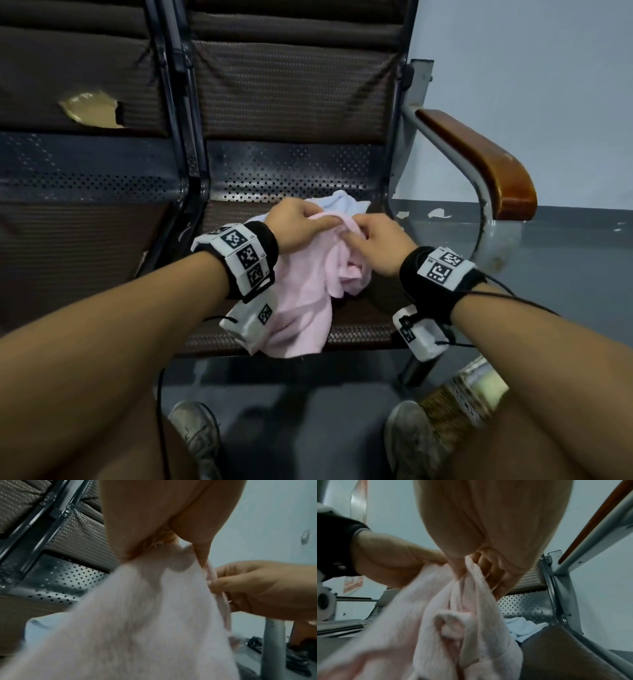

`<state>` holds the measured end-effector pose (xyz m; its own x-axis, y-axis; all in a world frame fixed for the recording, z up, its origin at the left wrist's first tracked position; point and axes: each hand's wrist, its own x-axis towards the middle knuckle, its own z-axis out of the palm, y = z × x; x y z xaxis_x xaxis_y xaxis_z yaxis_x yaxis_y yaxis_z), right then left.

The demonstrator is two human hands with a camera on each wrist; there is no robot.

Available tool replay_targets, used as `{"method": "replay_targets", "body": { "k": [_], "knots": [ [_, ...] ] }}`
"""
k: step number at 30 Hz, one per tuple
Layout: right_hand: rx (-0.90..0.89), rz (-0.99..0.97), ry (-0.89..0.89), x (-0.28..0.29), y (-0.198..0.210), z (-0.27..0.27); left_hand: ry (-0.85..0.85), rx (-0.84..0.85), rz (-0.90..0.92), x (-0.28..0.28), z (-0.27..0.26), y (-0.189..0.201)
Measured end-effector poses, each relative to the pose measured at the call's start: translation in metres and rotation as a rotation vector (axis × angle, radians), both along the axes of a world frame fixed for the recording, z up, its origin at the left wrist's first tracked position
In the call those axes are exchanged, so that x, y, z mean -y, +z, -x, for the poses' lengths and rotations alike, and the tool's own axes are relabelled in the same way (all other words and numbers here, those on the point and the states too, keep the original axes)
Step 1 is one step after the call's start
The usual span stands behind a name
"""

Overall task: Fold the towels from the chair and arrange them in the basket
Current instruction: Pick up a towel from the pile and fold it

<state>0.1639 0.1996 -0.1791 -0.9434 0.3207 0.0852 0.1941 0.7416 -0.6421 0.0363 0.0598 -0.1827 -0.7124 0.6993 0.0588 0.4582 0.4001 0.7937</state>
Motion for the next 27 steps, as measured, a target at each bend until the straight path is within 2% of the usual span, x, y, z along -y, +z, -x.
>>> {"method": "replay_targets", "body": {
  "k": [3, 6, 8, 10, 12, 14, 16, 18, 20, 22, 27],
  "knots": [
    [-0.084, 0.193, -0.153, -0.014, -0.004, 0.006, 0.027, 0.029, 0.032, 0.005, -0.001, -0.013],
    [-0.133, 0.46, -0.274, -0.023, -0.004, 0.011, -0.164, -0.04, 0.363, 0.016, -0.006, -0.03],
    [-0.176, 0.52, -0.345, -0.029, -0.005, 0.013, -0.188, -0.183, 0.571, 0.02, -0.002, -0.039],
    [-0.162, 0.437, -0.375, -0.035, -0.007, 0.012, -0.105, -0.245, 0.506, 0.021, 0.003, -0.039],
    [-0.038, 0.206, -0.32, -0.037, -0.013, 0.007, -0.015, -0.203, 0.341, 0.016, 0.005, -0.034],
    [0.106, -0.021, -0.161, -0.034, -0.023, 0.004, 0.019, -0.151, 0.14, 0.008, 0.004, -0.025],
    [0.215, -0.135, -0.014, -0.019, -0.028, 0.003, 0.016, -0.099, -0.002, 0.0, -0.001, -0.014],
    [0.199, -0.166, 0.028, -0.007, -0.03, 0.007, 0.017, -0.037, -0.092, -0.007, -0.005, -0.005],
    [0.107, -0.196, -0.007, -0.006, -0.027, 0.013, 0.001, 0.075, -0.146, -0.01, -0.006, 0.0],
    [0.014, -0.206, -0.083, -0.012, -0.021, 0.016, -0.03, 0.122, -0.145, -0.008, -0.006, 0.005],
    [-0.257, 0.177, -0.277, -0.03, -0.01, 0.018, 0.036, -0.227, 0.282, 0.005, 0.009, -0.003]
  ]
}}
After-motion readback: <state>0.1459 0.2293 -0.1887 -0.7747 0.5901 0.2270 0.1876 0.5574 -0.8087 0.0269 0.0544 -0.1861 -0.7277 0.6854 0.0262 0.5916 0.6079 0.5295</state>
